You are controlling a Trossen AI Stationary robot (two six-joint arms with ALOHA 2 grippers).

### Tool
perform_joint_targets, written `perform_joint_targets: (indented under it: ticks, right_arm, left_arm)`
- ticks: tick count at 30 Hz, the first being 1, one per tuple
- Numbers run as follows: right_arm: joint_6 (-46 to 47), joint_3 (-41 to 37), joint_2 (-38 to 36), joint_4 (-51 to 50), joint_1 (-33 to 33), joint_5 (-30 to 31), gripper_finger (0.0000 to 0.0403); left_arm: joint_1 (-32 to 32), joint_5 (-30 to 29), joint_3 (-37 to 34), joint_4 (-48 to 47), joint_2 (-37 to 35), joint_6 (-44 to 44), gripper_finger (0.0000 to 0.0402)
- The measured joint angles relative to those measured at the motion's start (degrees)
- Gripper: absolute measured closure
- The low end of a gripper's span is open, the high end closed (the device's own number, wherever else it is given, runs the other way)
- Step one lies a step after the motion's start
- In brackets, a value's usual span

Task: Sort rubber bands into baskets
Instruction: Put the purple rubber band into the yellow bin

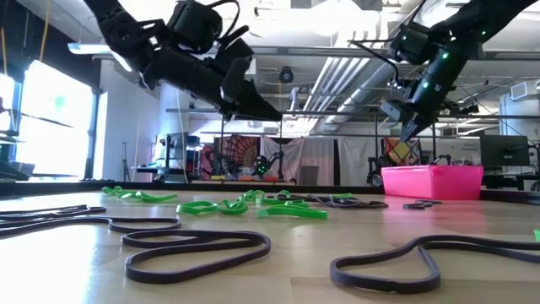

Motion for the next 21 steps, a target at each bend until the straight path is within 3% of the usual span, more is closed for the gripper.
perform_joint_targets:
  ticks: [3, 6, 13, 21]
  right_arm:
    - [1.77, 0.0, -1.35, -1.57, 1.14, -1.64, 0.0385]
    - [2.62, 0.0, -2.21, -1.48, 4.08, -6.99, 0.0384]
    - [1.5, 0.0, -2.37, -1.42, 16.55, -19.8, 0.0381]
    - [4.35, 0.0, -0.94, -4.16, 32.2, -18.94, 0.0354]
  left_arm:
    - [0.66, 1.85, -3.34, 6.24, 0.0, -1.41, 0.04]
    - [0.79, 2.87, -6.1, 10.31, 0.0, -2.4, 0.04]
    - [0.28, 2.91, -9.02, 11.62, 0.0, -1.58, 0.0401]
    - [-0.5, 2.97, -9.86, 11.91, 0.02, 0.09, 0.0401]
